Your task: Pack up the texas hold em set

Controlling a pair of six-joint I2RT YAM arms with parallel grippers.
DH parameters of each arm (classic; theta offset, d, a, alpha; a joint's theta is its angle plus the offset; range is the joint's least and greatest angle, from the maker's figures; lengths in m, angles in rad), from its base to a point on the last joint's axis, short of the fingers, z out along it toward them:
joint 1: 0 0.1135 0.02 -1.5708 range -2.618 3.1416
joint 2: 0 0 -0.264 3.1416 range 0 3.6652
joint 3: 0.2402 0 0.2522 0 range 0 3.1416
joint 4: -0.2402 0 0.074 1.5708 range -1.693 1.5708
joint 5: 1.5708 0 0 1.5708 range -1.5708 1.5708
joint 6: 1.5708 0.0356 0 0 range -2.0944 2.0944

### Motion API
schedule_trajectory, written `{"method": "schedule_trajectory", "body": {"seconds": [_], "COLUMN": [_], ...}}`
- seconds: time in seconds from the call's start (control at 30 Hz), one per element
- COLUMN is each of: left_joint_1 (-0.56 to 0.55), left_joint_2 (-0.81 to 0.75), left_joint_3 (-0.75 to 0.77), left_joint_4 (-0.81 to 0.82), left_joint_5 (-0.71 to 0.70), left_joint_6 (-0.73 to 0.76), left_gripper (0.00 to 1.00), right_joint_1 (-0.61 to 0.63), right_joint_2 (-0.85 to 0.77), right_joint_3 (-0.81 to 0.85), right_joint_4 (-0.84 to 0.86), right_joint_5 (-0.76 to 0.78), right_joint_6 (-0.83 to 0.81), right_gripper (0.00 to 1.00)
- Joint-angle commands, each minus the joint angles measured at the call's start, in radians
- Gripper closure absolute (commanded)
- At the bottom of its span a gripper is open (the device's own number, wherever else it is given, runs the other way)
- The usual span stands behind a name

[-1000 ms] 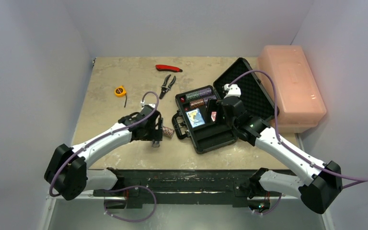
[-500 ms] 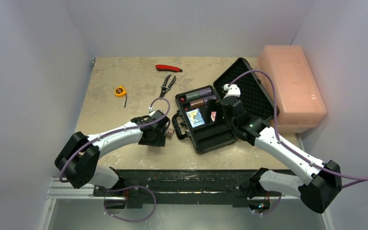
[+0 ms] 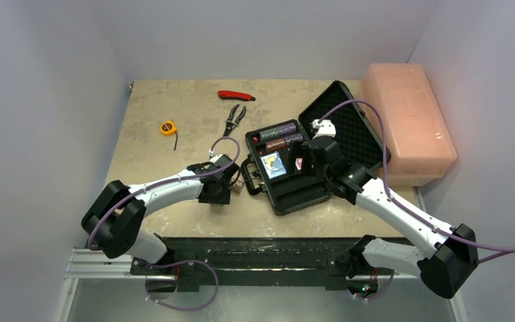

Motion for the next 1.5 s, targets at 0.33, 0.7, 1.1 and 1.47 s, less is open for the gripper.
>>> {"method": "schedule_trajectory", "body": {"seconds": [0.33, 0.7, 1.1, 1.47], "left_joint_1": [-0.019, -0.027, -0.027, -0.027], "left_joint_2": [-0.011, -0.188, -0.397, -0.564], "left_joint_3": [0.038, -0.021, -0.016, 0.057], "left_joint_4": [-0.013, 0.041, 0.016, 0.019], "left_joint_5": [-0.04, -0.004, 0.018, 0.167], "left_joint_6": [-0.056, 0.025, 0.117, 0.212], "left_gripper": [1.0, 1.0, 1.0, 1.0], "right_joint_1": [-0.005, -0.006, -0.005, -0.005], "right_joint_2": [-0.011, -0.053, -0.119, -0.204], "right_joint_3": [-0.006, -0.02, -0.051, -0.096], "right_joint_4": [0.028, 0.072, 0.169, 0.278], "right_joint_5": [-0.023, -0.119, -0.225, -0.309], "right_joint_6": [0.005, 0.016, 0.019, -0.013], "right_gripper": [0.06, 0.07, 0.07, 0.08]}}
